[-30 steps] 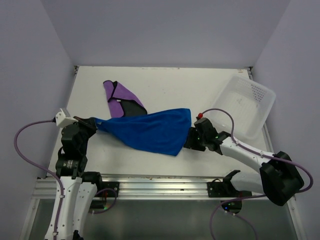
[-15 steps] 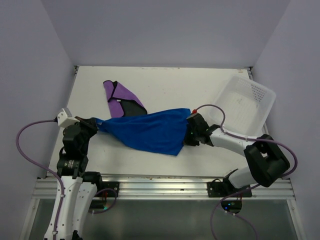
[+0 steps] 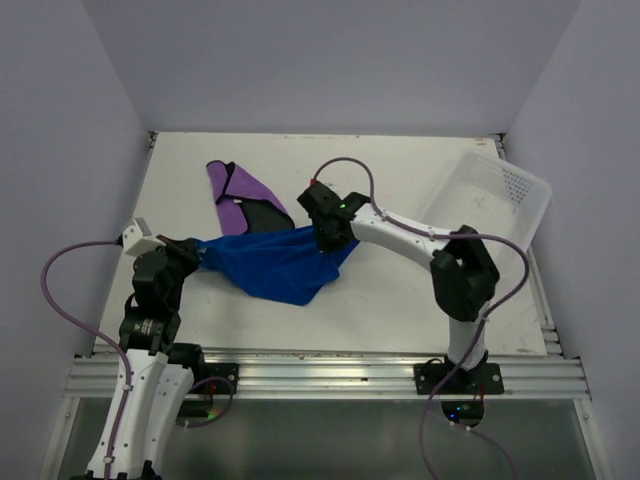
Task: Roll the towels
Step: Move the towel to the center of the board
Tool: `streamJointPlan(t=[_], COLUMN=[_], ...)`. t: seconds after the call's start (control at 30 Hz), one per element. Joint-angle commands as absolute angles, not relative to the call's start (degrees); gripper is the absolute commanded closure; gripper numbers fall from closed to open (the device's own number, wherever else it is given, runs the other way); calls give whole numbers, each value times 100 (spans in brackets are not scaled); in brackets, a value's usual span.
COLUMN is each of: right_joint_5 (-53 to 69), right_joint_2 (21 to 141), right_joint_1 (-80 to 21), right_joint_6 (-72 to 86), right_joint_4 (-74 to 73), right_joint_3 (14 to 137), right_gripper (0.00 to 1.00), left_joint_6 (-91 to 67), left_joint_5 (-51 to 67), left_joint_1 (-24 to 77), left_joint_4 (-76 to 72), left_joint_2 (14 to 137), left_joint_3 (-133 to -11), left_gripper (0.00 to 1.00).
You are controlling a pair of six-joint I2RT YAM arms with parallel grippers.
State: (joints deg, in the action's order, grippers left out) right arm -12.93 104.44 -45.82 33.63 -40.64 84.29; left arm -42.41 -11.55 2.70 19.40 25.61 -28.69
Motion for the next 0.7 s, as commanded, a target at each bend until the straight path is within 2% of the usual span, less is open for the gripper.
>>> streamJointPlan(t=[0.0, 0.1, 0.17, 0.3, 0.47, 0.6, 0.67], right_joint_5=[-1494, -1512, -1617, -1706, -1127, 6, 421], right_joint_2=[11565, 11576, 11304, 10331, 9694, 10702, 11694], right_joint_1=[-4895, -4957, -4913, -4676, -4298, -4289, -4289], right_joint_6=[2900, 2935, 2970, 3093, 2937, 2075, 1882], right_joint_4=[-5246, -5091, -4923, -4485, -3316, -2831, -2996], right_joint_3=[9236, 9370, 9116, 8536, 8015, 9252, 10350], right_gripper=[89, 61, 52, 44, 46, 43, 40], left_joint_6=[-4175, -4192, -4192, -4219, -4394, -4456, -4482], left_joint_5=[-1362, -1371, -1371, -1380, -1371, -1266, -1178], left_joint_1=[334, 378, 395, 431, 457, 457, 457], left_joint_4=[1556, 1538, 1503, 1468, 1608, 1538, 1468], left_joint_2=[2540, 2584, 2636, 2672, 2681, 2707, 2725], left_joint_3=[-2813, -2769, -2768, -2707, -2602, -2610, -2619], left_gripper=[100, 100, 100, 100, 100, 100, 100])
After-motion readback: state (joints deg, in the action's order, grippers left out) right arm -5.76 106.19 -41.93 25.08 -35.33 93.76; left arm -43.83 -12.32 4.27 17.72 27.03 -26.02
